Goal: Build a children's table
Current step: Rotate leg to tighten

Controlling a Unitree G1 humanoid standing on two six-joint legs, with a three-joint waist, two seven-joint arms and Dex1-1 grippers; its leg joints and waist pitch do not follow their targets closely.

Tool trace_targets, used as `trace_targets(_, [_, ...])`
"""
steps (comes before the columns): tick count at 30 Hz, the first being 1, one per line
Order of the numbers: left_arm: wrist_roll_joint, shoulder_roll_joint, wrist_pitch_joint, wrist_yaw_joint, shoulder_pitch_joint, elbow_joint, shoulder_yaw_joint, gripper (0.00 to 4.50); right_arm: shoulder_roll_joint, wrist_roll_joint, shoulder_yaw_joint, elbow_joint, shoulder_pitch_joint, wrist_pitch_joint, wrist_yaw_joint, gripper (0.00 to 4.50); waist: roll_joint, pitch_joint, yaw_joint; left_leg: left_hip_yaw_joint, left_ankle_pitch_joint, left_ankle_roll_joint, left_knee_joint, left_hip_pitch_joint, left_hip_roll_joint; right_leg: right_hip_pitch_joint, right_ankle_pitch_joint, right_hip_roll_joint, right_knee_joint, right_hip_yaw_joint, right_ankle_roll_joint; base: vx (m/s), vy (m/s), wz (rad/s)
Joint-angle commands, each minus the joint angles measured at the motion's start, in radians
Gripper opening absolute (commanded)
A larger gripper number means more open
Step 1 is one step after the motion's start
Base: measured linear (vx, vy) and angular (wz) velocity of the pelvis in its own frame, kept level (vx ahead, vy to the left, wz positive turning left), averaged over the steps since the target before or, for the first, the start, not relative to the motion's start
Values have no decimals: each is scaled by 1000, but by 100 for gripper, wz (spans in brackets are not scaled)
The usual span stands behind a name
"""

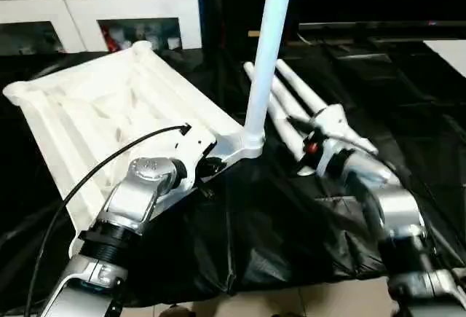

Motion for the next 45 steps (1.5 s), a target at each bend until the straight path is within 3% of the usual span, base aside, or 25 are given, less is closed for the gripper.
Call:
trace_targets(1, [1,13,2,18,-23,8,15,44,-16,7,16,-51,8,47,-3,437,3,-69,6,-14,-266,8,-60,12,15,49,-158,-36,-75,29,-198,0,0,0])
trace_targets(8, [-9,52,13,-8,-10,-29,27,100,-1,-51,57,-27,-4,99,-47,437,-3,-69,9,-14,-247,2,-59,9,13,48,-181,-41,-74,29,-189,0,0,0])
trace_targets(12, [-7,78,-8,-31,1,-33,16,145,3,-46,56,-28,-3,110,-66,437,-4,-69,11,-14,-239,4,-59,11,14,47,-172,-42,-72,30,-187,0,0,0])
trace_targets(17, [-21,114,-47,-93,11,-34,3,175,-12,-36,41,-21,-11,117,-67,437,-1,-69,14,-13,-238,-3,-58,13,14,46,-161,-41,-70,30,-186,0,0,0])
trace_targets(18, [-24,130,-75,-112,11,-25,-5,175,-24,-37,39,-27,-6,119,-60,437,14,-70,15,-14,-241,-8,-58,14,14,44,-152,-41,-68,31,-188,0,0,0])
trace_targets(19, [-23,138,-90,-120,11,-21,-9,175,-31,-39,39,-30,-3,118,-55,437,5,-70,15,-13,-245,-9,-57,14,13,47,-146,-39,-70,31,-187,0,0,0])
trace_targets(20, [-20,144,-99,-125,10,-12,-12,175,-40,-37,41,-38,3,116,-43,437,15,-71,17,-14,-247,-13,-57,15,12,47,-140,-39,-68,31,-188,0,0,0])
trace_targets(21, [-21,148,-107,-133,2,7,-12,175,-58,-26,40,-60,20,123,-21,437,9,-70,16,-12,-256,-14,-57,15,12,48,-136,-38,-69,31,-187,0,0,0])
trace_targets(23, [-36,147,-109,-166,-8,18,-13,175,-71,-19,33,-75,34,130,-16,437,9,-72,20,-12,-247,-11,-56,16,12,49,-119,-38,-67,31,-188,0,0,0])
trace_targets(24, [-37,148,-114,-177,-10,21,-17,151,-74,-17,31,-75,37,130,-16,437,16,-70,19,-11,-258,-13,-56,17,12,46,-122,-37,-70,31,-190,0,0,0])
trace_targets(25, [-37,147,-111,-178,-13,27,-18,151,-77,-19,29,-75,39,130,-18,437,14,-70,19,-13,-261,-15,-56,16,12,48,-127,-37,-69,30,-191,0,0,0])
trace_targets(28, [-24,142,-120,-176,-28,66,-28,128,-88,-16,25,-71,44,126,-23,437,24,-71,19,-14,-288,-26,-56,19,11,46,-139,-36,-70,29,-196,0,0,0])
trace_targets(30, [-24,140,-121,-176,-31,76,-30,100,-89,-16,23,-68,44,125,-24,437,18,-72,19,-14,-284,-24,-55,18,10,50,-136,-37,-69,29,-198,0,0,0])
trace_targets(31, [-28,132,-125,-174,-37,90,-29,95,-93,-15,20,-64,42,123,-25,437,26,-72,19,-14,-282,-22,-54,18,10,49,-136,-37,-69,30,-199,0,0,0])
trace_targets(36, [-10,120,-156,-159,-63,147,-34,49,-96,-15,20,-60,43,120,-28,437,27,-74,21,-14,-261,-13,-51,15,9,52,-117,-38,-68,28,-207,0,0,0])
trace_targets(43, [-5,121,-179,-173,-73,198,-45,4,-89,-27,40,-44,34,110,-26,437,20,-74,20,-13,-246,-2,-50,13,10,52,-133,-40,-67,28,-208,0,0,0])
trace_targets(45, [-12,128,-194,-198,-71,203,-42,4,-90,-33,50,-24,14,101,-18,437,9,-72,21,-12,-254,1,-51,13,10,52,-179,-42,-73,28,-200,0,0,0])
